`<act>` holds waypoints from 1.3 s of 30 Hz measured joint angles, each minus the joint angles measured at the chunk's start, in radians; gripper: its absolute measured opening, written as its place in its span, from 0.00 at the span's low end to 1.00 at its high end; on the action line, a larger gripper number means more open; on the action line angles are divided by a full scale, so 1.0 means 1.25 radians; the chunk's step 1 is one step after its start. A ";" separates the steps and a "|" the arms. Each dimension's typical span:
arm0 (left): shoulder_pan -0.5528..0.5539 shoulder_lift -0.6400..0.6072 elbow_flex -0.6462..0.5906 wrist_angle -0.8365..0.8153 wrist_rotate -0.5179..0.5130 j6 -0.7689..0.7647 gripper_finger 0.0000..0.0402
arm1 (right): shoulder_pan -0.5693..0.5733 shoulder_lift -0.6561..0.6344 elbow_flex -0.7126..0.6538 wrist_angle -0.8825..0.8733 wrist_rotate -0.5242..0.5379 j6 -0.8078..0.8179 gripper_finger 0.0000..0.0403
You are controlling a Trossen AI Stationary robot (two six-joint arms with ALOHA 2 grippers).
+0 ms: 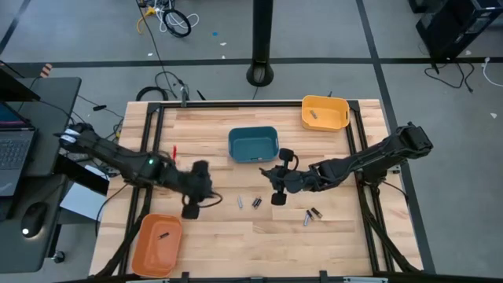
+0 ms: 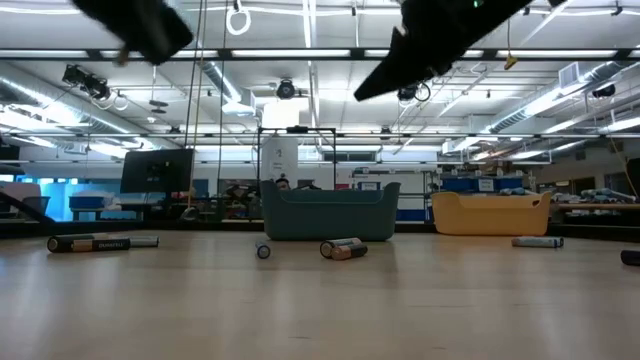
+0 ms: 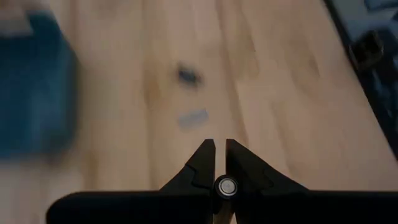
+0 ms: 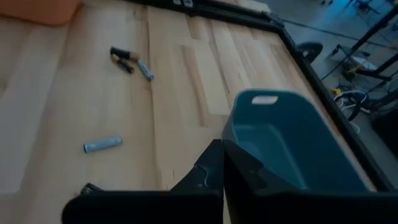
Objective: Sort batteries
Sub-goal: Put the small black battery into the orange bin
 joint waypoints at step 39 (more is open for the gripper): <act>-0.494 0.130 -0.219 0.052 0.128 -0.948 0.07 | -0.039 0.001 -0.096 0.135 -0.046 -0.006 0.03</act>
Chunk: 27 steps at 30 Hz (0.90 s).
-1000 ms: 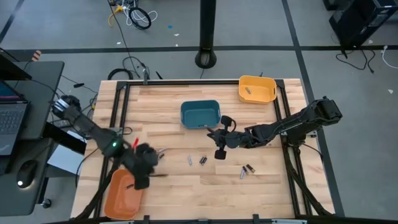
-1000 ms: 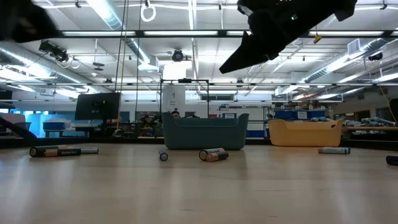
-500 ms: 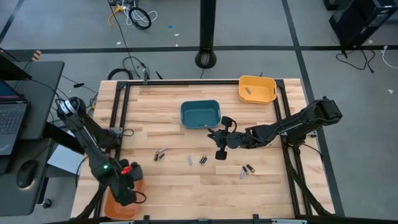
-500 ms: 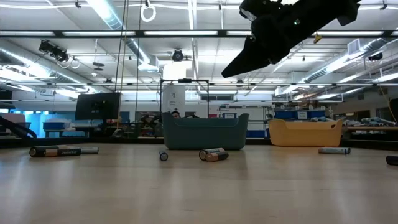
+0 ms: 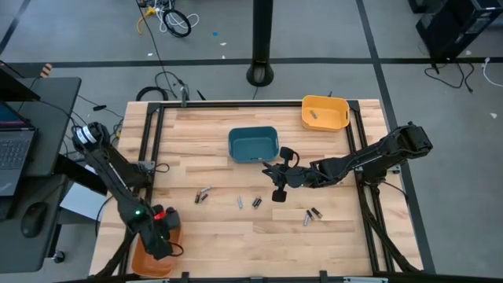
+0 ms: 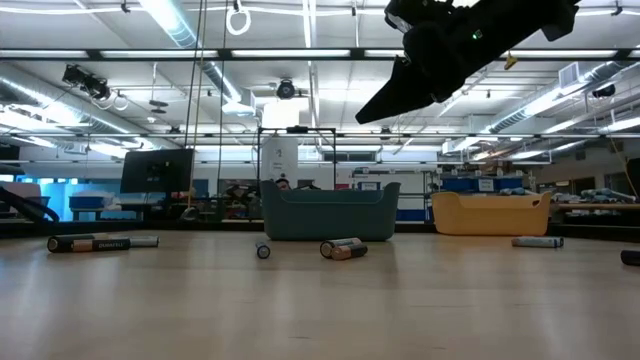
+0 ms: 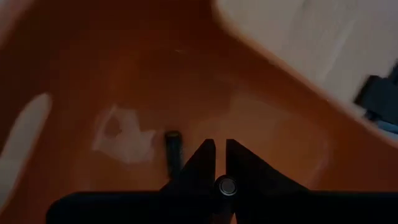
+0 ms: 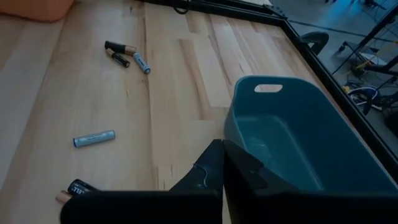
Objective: Sort batteries
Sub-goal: Put the small black battery into the orange bin
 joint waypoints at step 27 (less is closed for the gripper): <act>0.001 0.025 0.065 -0.035 0.015 0.086 0.07 | 0.000 0.000 0.000 0.006 0.000 -0.006 0.03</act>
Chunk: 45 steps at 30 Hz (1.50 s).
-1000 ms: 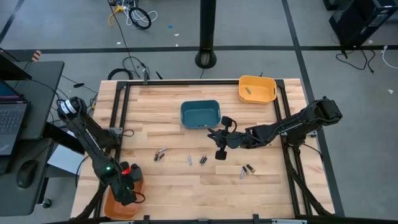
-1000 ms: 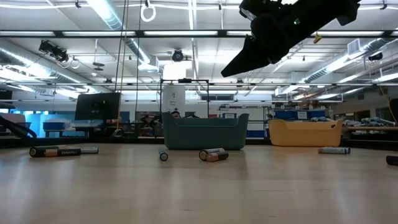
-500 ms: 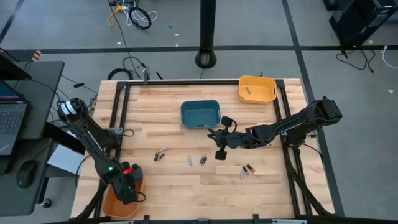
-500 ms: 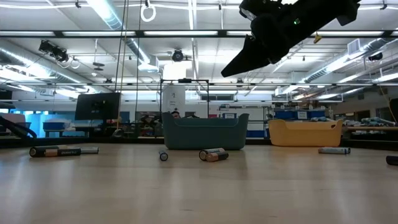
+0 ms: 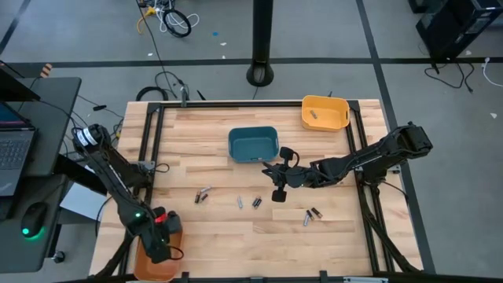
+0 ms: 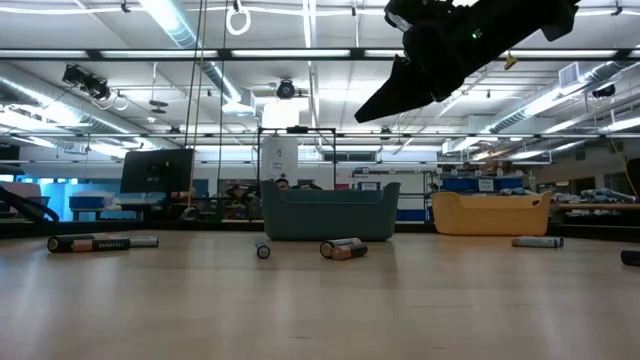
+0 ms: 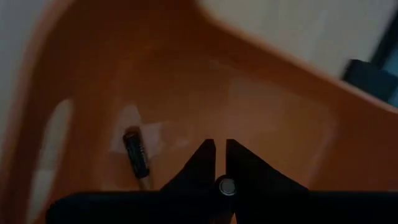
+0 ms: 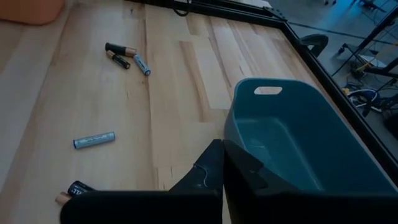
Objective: Sort batteries
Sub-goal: Put the small black battery into the orange bin
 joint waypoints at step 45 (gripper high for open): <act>-0.001 0.176 0.101 0.086 0.137 0.254 0.07 | 0.000 0.000 0.000 0.005 0.000 -0.009 0.03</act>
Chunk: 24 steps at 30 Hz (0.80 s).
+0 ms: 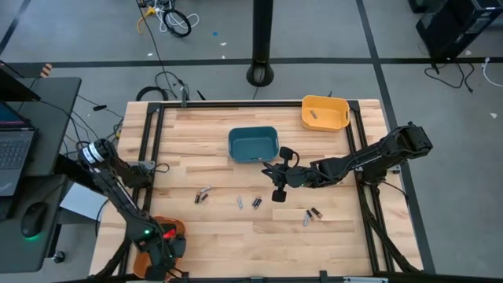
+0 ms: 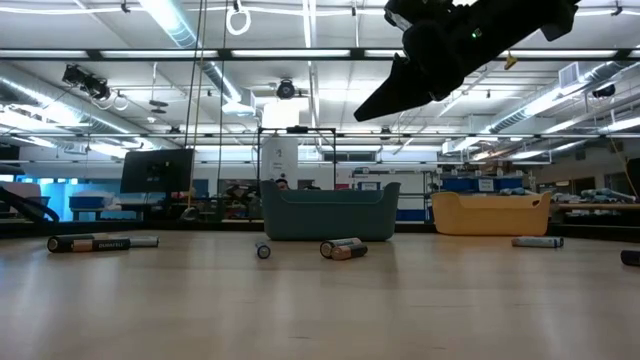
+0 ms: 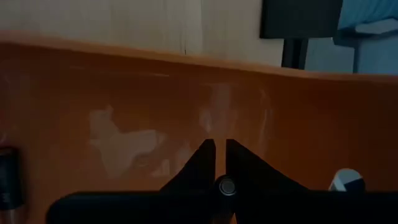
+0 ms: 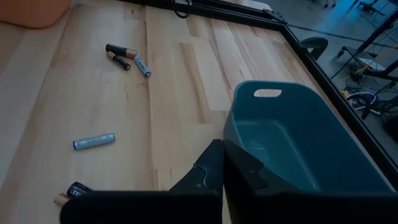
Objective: Sort batteries
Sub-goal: Put the small black battery into the orange bin
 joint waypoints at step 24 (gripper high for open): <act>0.000 0.010 -0.023 0.046 0.018 0.017 0.07 | 0.000 0.000 0.000 -0.006 0.000 -0.003 0.03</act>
